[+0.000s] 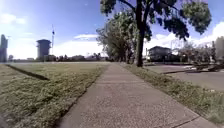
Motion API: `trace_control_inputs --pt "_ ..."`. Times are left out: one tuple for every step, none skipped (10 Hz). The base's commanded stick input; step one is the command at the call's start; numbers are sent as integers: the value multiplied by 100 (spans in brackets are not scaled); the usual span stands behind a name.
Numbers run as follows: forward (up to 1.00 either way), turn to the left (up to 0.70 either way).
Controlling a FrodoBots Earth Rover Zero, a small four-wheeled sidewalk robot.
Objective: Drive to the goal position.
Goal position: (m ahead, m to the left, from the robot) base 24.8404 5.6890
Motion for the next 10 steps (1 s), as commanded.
trace_control_inputs --pt "100 0" --pt "100 0" --pt "63 0" --pt "24 0" --pt "10 0" --pt "9 0" --pt "9 0" --pt "14 0" --pt "83 0" --pt "100 0"
